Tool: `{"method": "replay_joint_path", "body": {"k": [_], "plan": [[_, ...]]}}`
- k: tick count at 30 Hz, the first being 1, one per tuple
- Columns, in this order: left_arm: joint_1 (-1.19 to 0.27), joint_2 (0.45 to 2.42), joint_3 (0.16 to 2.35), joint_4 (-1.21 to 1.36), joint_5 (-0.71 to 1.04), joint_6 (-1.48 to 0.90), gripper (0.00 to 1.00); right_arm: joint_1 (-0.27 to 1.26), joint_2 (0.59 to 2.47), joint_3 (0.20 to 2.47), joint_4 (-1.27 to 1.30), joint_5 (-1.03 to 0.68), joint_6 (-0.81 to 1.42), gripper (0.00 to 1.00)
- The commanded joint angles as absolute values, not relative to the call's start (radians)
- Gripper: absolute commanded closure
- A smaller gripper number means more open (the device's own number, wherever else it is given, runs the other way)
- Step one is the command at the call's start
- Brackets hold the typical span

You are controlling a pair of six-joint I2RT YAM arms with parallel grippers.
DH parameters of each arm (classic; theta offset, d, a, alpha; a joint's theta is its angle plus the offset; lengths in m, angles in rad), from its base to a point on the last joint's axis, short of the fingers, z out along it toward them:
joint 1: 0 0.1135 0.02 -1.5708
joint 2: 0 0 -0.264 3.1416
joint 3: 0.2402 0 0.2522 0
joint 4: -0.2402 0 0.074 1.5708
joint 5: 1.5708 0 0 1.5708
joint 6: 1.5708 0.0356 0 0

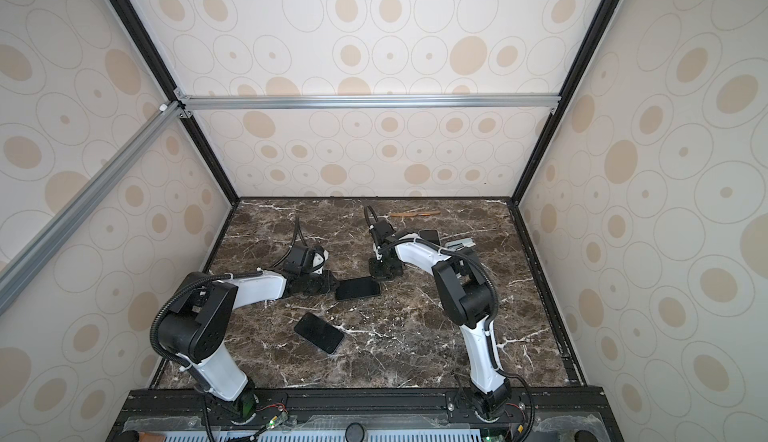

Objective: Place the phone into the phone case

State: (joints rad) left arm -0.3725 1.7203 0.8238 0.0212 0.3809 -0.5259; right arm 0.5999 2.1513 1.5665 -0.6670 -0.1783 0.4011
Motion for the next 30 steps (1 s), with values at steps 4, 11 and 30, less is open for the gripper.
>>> {"method": "replay_joint_path", "body": {"k": [4,11,30], "plan": [[-0.378,1.699,0.830,0.017,0.378,-0.524,0.78,0.678,2.475,1.439,-0.757,0.004,0.416,0.88],[-0.379,1.685,0.828,0.014,0.358,-0.518,0.78,0.692,2.412,1.415,-0.738,0.008,0.424,0.87],[-0.377,1.683,0.869,-0.021,0.310,-0.482,0.77,0.691,2.265,1.760,-0.902,-0.024,0.296,0.74]]}}
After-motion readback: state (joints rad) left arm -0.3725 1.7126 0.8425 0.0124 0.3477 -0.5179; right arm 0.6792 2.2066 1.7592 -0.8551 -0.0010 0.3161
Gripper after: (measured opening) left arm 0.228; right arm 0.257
